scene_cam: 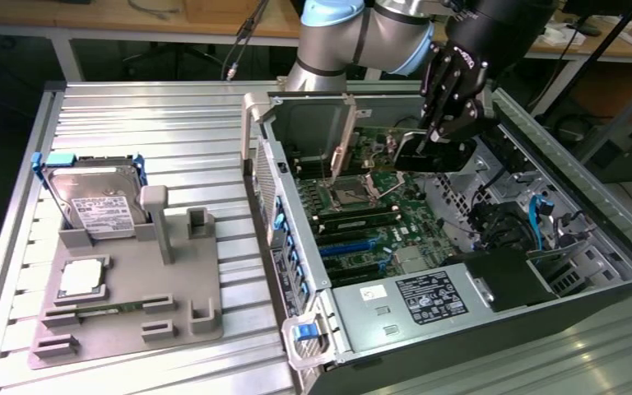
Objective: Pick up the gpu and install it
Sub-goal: 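Insert the gpu into the slot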
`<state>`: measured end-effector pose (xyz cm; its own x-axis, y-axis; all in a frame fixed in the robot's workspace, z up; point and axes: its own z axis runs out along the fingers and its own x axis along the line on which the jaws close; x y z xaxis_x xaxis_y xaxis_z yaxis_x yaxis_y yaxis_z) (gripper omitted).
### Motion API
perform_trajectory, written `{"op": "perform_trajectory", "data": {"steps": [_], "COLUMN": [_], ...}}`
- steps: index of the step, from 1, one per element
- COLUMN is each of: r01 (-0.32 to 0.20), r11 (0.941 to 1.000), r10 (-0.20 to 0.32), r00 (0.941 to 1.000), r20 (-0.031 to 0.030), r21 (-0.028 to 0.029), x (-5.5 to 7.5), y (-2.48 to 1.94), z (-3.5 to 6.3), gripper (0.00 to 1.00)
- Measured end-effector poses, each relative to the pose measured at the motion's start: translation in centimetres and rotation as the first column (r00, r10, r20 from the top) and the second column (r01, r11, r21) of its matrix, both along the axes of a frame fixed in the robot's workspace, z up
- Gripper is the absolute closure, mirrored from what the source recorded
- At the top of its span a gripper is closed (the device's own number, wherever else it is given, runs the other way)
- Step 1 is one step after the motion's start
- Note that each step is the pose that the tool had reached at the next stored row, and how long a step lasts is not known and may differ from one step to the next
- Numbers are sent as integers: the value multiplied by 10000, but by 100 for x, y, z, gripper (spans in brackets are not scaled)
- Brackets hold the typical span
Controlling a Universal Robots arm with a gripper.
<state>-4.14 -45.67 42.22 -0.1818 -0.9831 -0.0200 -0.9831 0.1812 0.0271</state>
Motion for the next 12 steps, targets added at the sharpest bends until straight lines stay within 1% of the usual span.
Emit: {"op": "perform_trajectory", "data": {"steps": [12], "r01": [-297], "r11": [9996], "r10": [297], "r00": [9996], "r20": [0], "r21": [0], "x": [20], "y": [0], "z": [0], "gripper": [73]}}
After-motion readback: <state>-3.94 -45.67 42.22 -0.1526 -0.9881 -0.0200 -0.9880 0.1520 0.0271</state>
